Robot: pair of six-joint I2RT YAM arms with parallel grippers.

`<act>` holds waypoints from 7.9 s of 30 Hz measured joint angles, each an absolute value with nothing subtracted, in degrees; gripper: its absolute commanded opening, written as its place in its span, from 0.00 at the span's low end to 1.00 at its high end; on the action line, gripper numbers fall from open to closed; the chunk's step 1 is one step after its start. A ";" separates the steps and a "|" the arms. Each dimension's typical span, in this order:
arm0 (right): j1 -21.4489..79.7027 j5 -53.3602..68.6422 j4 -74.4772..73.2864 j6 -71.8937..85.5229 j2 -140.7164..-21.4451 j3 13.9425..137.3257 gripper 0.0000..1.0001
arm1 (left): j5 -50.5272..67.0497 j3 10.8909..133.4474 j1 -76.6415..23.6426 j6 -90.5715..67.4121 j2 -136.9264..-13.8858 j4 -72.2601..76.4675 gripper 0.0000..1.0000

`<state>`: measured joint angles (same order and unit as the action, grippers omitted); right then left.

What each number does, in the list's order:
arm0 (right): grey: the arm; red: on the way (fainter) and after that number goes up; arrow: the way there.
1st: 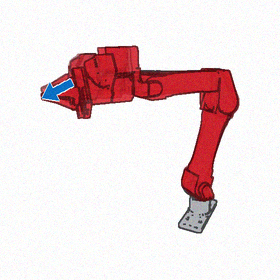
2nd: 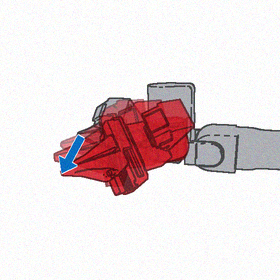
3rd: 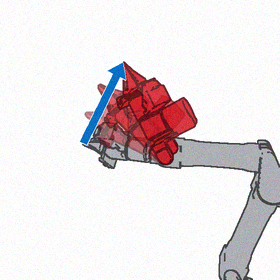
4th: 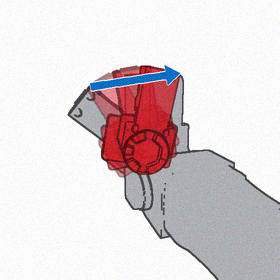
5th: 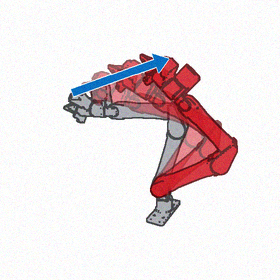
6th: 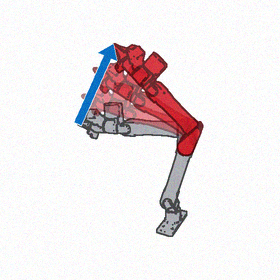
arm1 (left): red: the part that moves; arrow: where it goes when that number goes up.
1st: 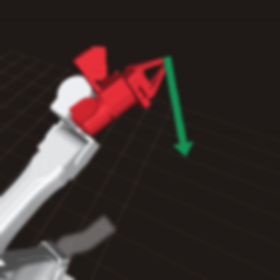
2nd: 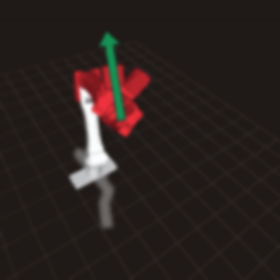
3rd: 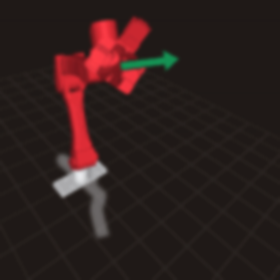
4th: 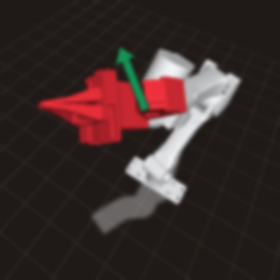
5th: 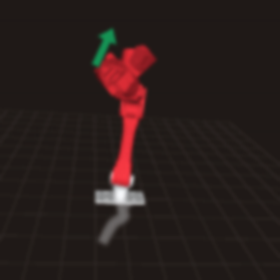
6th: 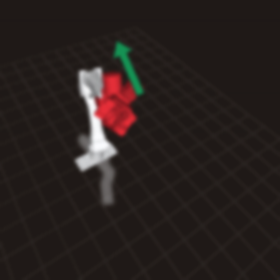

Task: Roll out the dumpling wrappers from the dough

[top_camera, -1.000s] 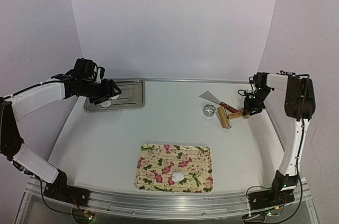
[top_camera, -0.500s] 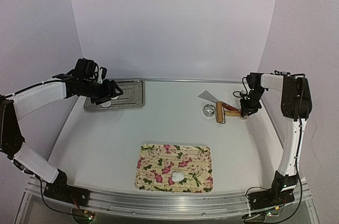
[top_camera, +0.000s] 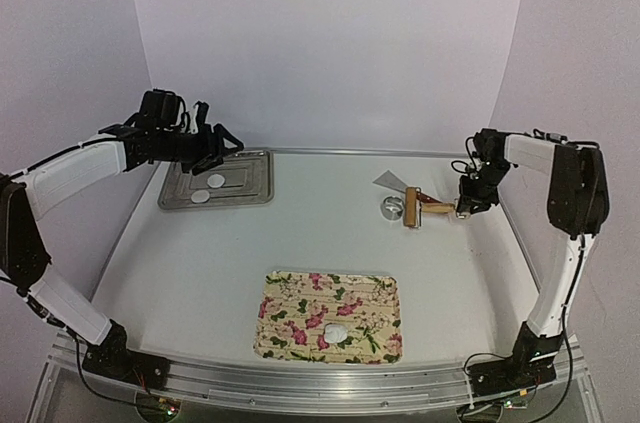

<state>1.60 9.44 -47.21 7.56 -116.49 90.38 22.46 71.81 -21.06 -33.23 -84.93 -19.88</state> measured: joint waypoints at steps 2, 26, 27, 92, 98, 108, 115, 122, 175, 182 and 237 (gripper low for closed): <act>1.63 12.43 -46.72 10.75 -112.14 88.56 0.00 | 23.95 73.08 -21.06 -34.31 -85.48 -18.74 0.99; 15.76 37.65 -40.16 37.81 -91.13 83.01 0.00 | 42.70 75.73 -24.85 -42.44 -96.03 2.54 0.99; 16.48 38.16 -39.78 38.70 -90.64 83.53 0.00 | 43.06 75.75 -25.37 -42.36 -96.51 3.80 0.99; 35.04 36.91 -32.99 40.93 -91.73 91.57 0.66 | 54.31 80.23 -36.39 -64.90 -118.12 34.20 0.00; 35.20 36.70 -35.31 36.05 -92.78 91.57 0.73 | 55.81 80.20 -35.91 -61.04 -116.72 29.38 0.00; 35.20 35.35 -36.32 31.52 -94.56 91.57 0.82 | 60.45 80.09 -35.68 -59.73 -116.33 28.63 0.00; 34.51 35.38 -36.37 29.19 -94.56 91.55 0.58 | 63.06 80.09 -35.59 -58.68 -116.09 26.01 0.00; 33.62 35.37 -37.03 29.25 -94.56 90.61 0.21 | 63.34 81.56 -35.34 -54.73 -116.05 20.20 0.00; 36.11 38.76 -39.20 15.52 -96.46 90.46 0.58 | 70.61 86.13 -34.57 -47.29 -119.37 4.70 0.00; 37.93 43.87 -40.40 12.72 -98.85 90.63 0.68 | 72.52 86.13 -33.97 -50.24 -119.37 4.51 0.00; 36.70 29.90 -40.54 28.14 -93.65 86.53 0.00 | 38.62 77.04 -35.95 -37.38 -99.74 -3.13 0.90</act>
<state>36.70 29.90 -40.54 28.14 -93.65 86.53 38.62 77.04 -35.95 -37.38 -99.74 -3.13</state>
